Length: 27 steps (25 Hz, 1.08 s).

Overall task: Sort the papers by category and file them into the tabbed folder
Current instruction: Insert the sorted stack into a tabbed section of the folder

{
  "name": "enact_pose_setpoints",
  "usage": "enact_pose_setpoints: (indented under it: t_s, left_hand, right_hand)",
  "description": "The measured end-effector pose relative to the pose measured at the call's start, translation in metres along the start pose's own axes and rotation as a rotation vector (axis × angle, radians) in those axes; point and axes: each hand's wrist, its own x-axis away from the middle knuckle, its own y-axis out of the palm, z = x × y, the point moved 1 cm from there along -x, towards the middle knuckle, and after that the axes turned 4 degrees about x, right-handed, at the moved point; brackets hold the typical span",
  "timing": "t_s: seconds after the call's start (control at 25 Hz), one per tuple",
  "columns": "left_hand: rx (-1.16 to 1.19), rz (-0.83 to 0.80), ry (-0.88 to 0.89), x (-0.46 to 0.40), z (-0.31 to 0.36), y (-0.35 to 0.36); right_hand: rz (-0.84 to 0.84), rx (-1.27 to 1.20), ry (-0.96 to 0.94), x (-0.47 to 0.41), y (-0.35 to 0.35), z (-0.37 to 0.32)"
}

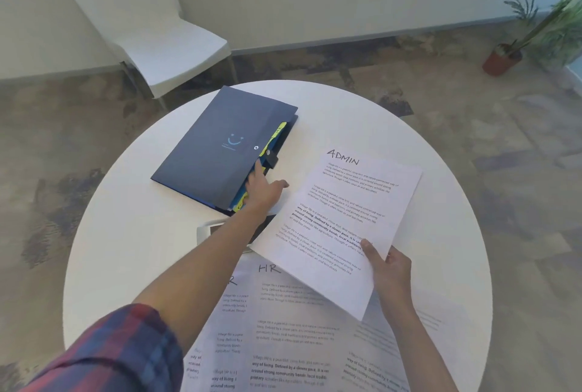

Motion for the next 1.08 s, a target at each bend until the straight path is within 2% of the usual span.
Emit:
enact_pose_setpoints:
  t_s: [0.24,0.44,0.52,0.56,0.68,0.76,0.84,1.08]
  left_hand:
    - [0.055,-0.019,-0.056,-0.007,0.013,-0.001]
    - [-0.151,-0.148,0.007,-0.002,0.006,-0.003]
    - [-0.271,-0.166,0.115,0.003,0.006,-0.010]
    - [-0.314,-0.110,0.188,0.008,0.008,-0.017]
    - [-0.408,0.193,0.383,0.015,0.010,-0.045]
    - [-0.520,0.279,0.437,0.004,0.009,-0.063]
    - [-0.678,0.265,0.419,-0.016,0.007,-0.077]
    - [-0.967,0.025,0.263,-0.062,-0.003,-0.086]
  right_hand:
    - [0.009,-0.003,0.018,0.000,0.003,0.002]
    - [0.004,0.011,0.015,-0.001,0.003,-0.004]
    - [0.011,0.016,0.006,-0.002,0.002,-0.006]
    - [0.011,0.013,0.002,-0.002,0.002,-0.007]
    - [0.008,0.008,-0.001,0.000,0.001,-0.007]
    - [0.009,0.001,0.009,0.001,0.002,-0.007]
    - [0.002,0.002,0.016,0.002,0.004,-0.007]
    - [-0.019,0.020,0.017,0.006,0.008,-0.006]
